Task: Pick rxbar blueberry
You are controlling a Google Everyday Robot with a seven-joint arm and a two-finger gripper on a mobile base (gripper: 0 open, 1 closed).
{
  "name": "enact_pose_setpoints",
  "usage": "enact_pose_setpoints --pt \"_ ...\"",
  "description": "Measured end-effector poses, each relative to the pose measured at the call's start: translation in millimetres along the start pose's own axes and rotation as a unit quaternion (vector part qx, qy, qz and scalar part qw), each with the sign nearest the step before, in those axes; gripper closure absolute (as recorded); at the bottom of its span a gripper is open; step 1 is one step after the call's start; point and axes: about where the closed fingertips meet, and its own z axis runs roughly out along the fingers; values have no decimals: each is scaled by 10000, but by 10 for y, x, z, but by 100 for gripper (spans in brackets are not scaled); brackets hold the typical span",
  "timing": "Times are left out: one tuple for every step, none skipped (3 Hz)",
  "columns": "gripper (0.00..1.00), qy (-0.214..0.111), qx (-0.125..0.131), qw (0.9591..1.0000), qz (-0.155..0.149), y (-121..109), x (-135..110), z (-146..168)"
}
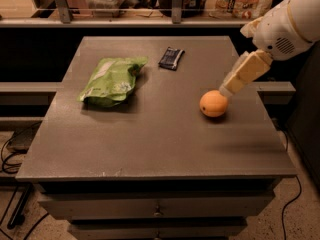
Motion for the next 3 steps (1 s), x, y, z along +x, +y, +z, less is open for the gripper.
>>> enact_pose_setpoints --pt "0 -339 176 9990 211 -307 -124 363" --pt "0 -543 293 9971 438 -644 -161 764" --pt "0 -651 275 9954 652 -961 -150 1249"
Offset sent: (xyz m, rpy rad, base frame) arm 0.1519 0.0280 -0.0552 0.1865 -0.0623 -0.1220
